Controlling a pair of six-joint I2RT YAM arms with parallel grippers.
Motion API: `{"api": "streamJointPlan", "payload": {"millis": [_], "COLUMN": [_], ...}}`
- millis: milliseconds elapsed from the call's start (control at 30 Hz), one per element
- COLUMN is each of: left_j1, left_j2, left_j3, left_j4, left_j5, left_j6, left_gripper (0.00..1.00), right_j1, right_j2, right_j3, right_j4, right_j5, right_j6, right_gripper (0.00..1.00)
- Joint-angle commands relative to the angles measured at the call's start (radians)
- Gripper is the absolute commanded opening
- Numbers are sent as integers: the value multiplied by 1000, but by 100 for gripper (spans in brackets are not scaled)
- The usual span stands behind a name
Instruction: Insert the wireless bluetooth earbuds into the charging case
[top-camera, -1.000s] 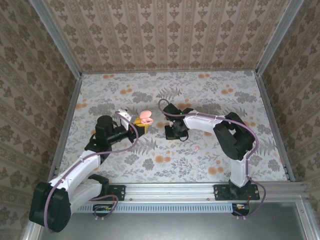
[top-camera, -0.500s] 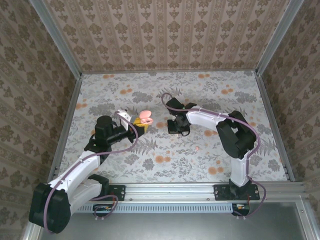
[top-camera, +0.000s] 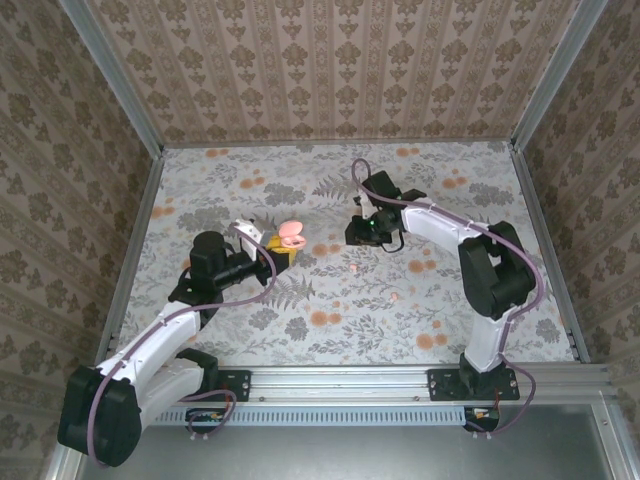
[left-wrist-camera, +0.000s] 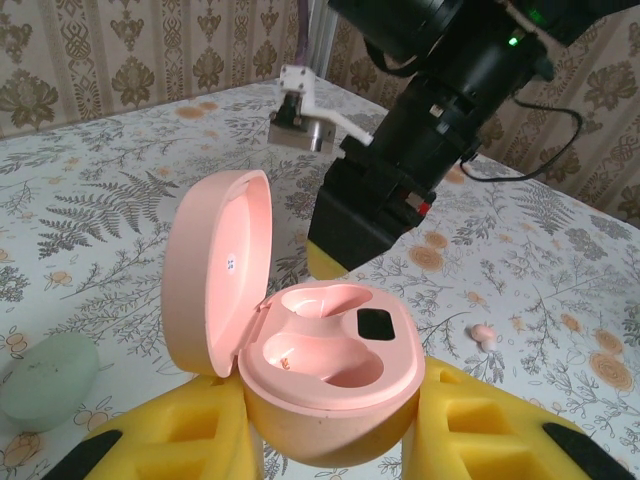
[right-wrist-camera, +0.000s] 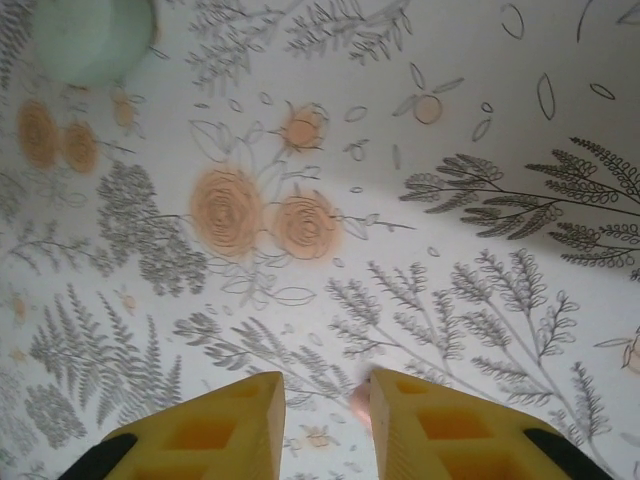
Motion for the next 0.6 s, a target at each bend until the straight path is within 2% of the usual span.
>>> {"api": "streamJointPlan", "payload": {"millis": [0,267,567], "left_j1": [6,6,5], "left_j2": [-19,-11,3], "left_j3": [-1,4,9], "left_j4": [-14,-21,-13], "left_j5": [3,-1,5], "left_j6": [8,14,9], "left_gripper": [18,18,18], "right_j1": [4,6,6], "right_j2": [56,105,133], "right_j3": [16,5,0], "right_j4": [-31,-39,-70], "right_j5": [-76,-119,-122], "right_j6": [-109,-272,-323], "right_gripper": [30,34,35]}}
